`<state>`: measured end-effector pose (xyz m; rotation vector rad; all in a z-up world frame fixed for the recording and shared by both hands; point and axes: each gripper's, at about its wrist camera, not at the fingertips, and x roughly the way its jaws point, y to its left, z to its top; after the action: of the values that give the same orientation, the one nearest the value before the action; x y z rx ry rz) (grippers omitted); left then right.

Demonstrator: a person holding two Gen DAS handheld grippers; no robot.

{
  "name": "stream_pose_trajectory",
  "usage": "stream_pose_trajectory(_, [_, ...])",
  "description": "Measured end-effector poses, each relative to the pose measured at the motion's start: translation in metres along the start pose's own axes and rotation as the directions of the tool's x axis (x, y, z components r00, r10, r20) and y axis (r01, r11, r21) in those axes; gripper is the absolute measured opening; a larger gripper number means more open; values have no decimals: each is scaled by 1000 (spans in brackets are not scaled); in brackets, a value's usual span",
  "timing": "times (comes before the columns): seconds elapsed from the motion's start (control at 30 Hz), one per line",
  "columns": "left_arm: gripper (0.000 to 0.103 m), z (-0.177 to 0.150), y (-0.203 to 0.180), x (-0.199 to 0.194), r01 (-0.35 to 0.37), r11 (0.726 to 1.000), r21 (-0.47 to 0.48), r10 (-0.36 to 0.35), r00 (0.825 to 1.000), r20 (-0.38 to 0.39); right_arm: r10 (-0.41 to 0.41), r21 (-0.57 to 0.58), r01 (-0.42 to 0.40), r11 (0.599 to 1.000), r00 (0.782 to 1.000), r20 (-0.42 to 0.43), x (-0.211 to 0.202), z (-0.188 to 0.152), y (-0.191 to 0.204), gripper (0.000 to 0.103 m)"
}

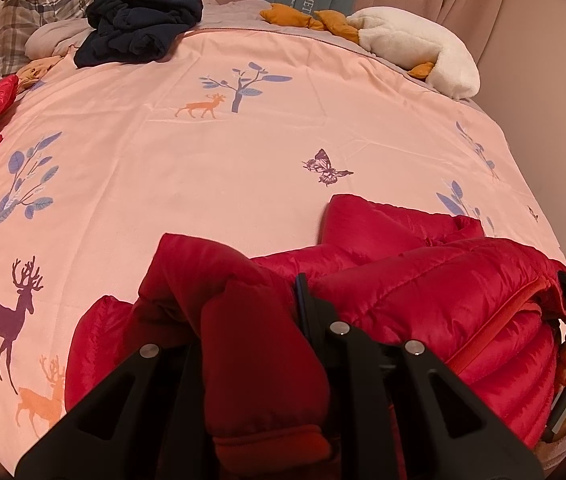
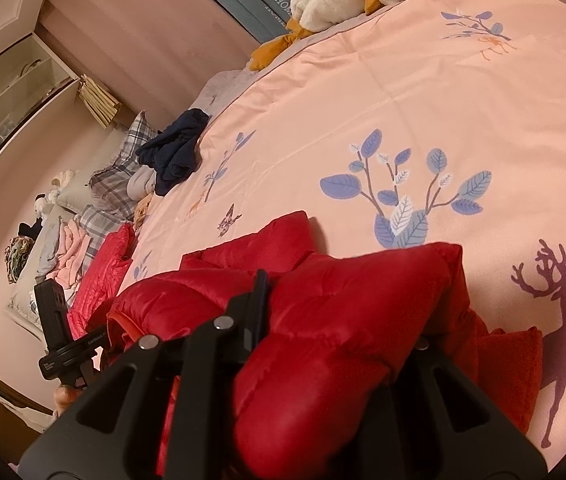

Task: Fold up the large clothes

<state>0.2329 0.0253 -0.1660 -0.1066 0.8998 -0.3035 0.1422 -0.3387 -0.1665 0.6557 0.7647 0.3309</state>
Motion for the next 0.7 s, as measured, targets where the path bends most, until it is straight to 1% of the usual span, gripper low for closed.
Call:
stream_pose_trajectory(0.23, [16, -1, 1, 1, -9, 1000, 7, 8, 1000, 6, 5, 8, -5, 1000, 1000, 0, 0, -1, -1, 17])
stream_pose_trajectory(0.5, [16, -4, -6, 0, -44, 998, 35, 43, 999, 22, 5, 12, -5, 1000, 1000, -1, 0, -1, -2, 18])
stream_pose_trajectory(0.7, [16, -4, -8, -1, -57, 997, 42, 56, 998, 25, -5, 13, 6, 1000, 1000, -9, 1, 1, -3, 18])
